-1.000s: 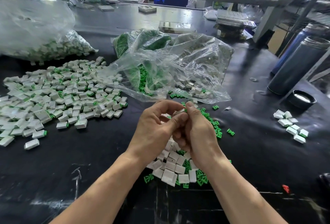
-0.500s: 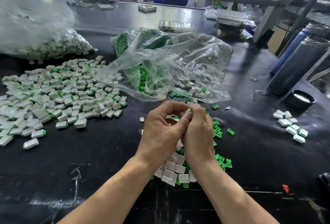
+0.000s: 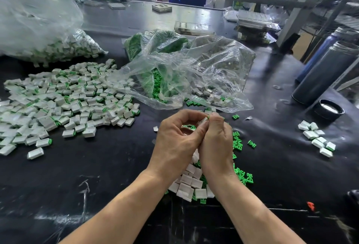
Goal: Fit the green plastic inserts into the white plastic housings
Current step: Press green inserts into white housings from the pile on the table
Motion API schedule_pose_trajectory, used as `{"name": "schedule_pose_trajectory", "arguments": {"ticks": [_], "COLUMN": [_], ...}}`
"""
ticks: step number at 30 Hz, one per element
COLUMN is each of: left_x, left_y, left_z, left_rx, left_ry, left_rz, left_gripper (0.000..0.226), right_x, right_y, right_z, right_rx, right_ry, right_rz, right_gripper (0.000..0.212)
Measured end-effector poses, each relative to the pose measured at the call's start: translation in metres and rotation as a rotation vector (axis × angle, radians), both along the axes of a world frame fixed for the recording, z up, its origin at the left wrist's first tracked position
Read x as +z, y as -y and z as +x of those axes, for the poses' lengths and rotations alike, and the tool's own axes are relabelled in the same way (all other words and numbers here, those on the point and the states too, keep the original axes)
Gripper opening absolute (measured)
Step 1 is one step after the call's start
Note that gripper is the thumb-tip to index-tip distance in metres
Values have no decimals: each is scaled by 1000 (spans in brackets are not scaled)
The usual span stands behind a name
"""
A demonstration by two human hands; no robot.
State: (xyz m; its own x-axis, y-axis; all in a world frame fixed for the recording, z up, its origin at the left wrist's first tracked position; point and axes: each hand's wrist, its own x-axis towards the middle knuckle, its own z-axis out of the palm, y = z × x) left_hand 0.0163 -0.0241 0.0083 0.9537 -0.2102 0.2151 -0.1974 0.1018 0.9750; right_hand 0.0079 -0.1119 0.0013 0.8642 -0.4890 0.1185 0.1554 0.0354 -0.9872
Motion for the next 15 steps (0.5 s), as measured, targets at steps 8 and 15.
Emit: {"name": "schedule_pose_trajectory", "arguments": {"ticks": [8,15], "left_x": [-1,-3], "left_y": [-1,-8], "left_z": [2,13], "left_rx": [-1,66], "left_ry": [-12,19], "left_rz": [-3,73], "left_gripper": [11,9], "right_x": [-2,-3], "right_y": [1,17], "right_z": [1,-3], "right_rx": [17,94], "right_ry": [5,-6], "right_rz": [-21,-149], "right_gripper": [47,56]}}
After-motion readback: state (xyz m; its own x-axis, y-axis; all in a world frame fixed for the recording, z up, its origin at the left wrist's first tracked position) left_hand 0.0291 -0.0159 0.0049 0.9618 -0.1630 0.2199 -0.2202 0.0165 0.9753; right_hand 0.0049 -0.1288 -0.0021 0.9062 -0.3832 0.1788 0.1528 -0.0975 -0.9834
